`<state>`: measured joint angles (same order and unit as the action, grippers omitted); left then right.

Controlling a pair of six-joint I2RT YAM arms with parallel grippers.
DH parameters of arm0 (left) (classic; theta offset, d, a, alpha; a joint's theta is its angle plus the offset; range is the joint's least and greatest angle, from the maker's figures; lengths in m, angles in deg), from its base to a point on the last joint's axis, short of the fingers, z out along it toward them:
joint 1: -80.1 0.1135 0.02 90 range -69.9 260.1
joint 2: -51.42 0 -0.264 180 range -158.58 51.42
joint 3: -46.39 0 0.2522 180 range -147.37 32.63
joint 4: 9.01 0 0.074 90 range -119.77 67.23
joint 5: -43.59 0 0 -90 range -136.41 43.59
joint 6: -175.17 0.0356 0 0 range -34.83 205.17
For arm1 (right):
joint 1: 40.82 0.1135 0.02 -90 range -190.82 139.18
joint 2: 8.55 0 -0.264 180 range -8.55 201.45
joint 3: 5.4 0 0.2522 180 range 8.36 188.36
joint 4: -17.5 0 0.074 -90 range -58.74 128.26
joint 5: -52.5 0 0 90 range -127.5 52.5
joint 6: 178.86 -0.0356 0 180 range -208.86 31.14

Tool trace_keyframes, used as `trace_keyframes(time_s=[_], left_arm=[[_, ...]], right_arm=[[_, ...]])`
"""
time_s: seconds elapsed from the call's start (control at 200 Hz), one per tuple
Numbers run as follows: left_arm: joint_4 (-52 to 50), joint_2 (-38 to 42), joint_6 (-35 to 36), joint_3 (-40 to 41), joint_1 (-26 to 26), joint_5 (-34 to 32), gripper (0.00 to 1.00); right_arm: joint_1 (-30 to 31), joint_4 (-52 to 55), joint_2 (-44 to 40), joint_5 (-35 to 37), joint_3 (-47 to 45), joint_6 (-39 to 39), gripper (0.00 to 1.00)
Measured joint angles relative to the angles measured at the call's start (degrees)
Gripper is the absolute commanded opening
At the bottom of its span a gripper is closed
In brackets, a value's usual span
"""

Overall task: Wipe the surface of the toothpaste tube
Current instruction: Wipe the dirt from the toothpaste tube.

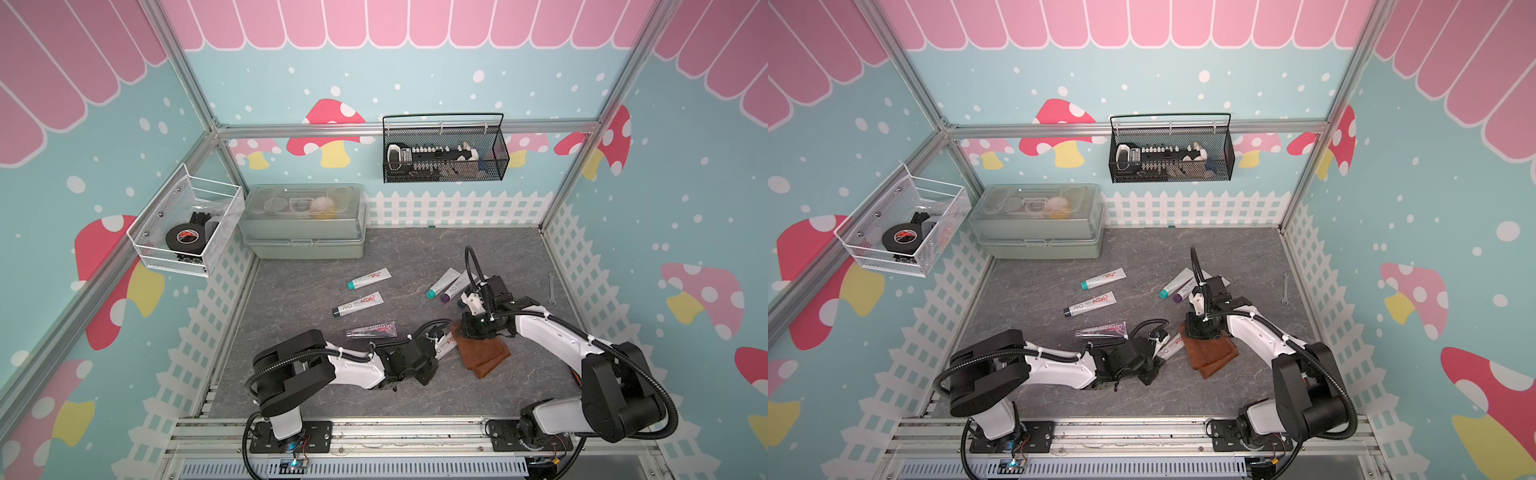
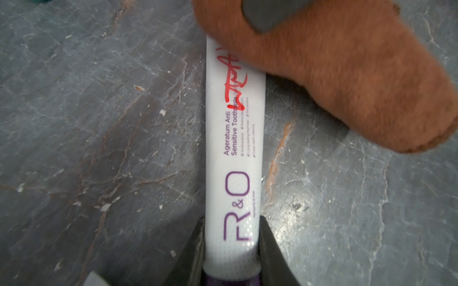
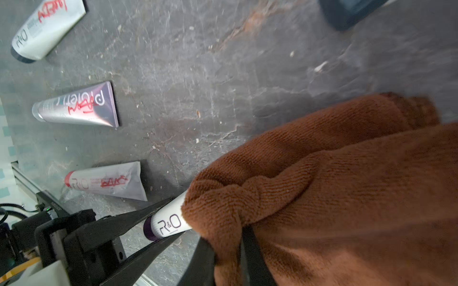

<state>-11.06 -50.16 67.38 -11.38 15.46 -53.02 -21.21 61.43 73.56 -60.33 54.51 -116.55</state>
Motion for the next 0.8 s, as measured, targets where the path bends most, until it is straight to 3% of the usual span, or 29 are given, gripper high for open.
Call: trace_keyframes(time_s=[0.215, 0.575, 0.801], left_arm=[[0.59, -0.33, -0.02, -0.15, 0.02, 0.0, 0.18], [5.05, 0.66, -0.02, 3.19, 0.0, 0.11, 0.18], [5.55, 1.2, -0.02, 4.02, 0.0, 0.22, 0.18]], right_arm=[[3.3, -0.59, 4.37, 1.92, 1.51, 0.0, 0.13], [5.09, 4.37, 9.4, 22.25, 6.67, 0.22, 0.13], [4.63, 2.8, 7.87, 20.04, 5.33, 0.2, 0.13]])
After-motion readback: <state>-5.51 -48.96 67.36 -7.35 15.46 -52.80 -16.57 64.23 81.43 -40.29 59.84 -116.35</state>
